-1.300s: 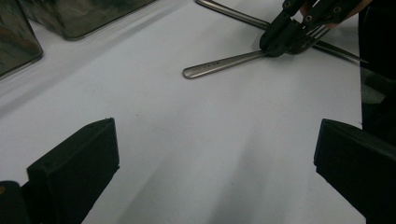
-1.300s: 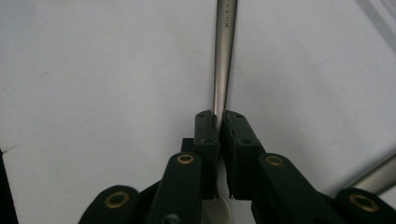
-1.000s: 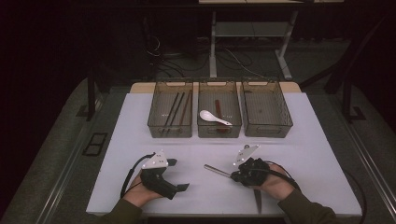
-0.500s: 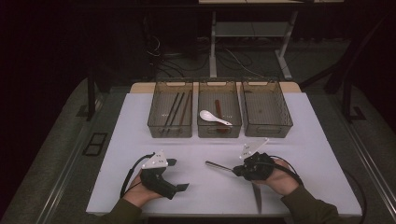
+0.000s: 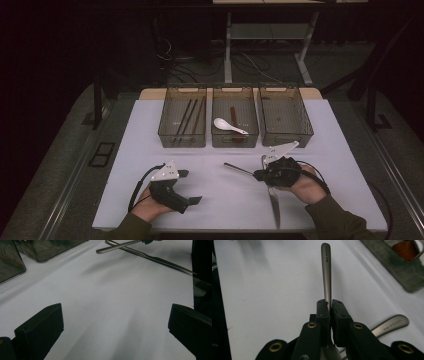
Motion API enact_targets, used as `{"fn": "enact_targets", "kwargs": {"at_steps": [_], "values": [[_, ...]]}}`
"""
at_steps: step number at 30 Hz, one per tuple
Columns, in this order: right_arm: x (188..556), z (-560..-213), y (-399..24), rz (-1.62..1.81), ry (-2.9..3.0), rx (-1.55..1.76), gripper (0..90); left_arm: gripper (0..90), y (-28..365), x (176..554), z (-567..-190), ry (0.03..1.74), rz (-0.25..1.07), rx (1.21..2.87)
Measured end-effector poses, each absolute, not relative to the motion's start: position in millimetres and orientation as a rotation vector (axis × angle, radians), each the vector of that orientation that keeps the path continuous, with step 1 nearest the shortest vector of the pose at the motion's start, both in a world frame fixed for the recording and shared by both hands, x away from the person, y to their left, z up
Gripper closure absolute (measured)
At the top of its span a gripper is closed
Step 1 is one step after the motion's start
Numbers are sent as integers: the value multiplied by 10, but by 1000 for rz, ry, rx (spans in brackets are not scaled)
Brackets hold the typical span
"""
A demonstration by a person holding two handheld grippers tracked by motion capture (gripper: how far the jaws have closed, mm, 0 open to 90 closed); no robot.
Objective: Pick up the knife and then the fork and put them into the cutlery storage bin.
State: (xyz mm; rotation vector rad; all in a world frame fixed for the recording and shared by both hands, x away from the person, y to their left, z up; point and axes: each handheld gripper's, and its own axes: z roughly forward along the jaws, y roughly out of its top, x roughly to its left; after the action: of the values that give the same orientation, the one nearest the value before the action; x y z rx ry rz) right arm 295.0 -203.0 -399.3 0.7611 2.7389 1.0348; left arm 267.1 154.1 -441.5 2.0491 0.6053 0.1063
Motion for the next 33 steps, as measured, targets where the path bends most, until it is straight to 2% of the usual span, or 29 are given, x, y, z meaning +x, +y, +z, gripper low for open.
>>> {"fn": "enact_targets", "kwargs": {"at_steps": [33], "values": [[3349, -3607, -2477, 1153, 2565, 808, 847, 0, 1567, 2673, -4425, 612, 119, 2056]]}}
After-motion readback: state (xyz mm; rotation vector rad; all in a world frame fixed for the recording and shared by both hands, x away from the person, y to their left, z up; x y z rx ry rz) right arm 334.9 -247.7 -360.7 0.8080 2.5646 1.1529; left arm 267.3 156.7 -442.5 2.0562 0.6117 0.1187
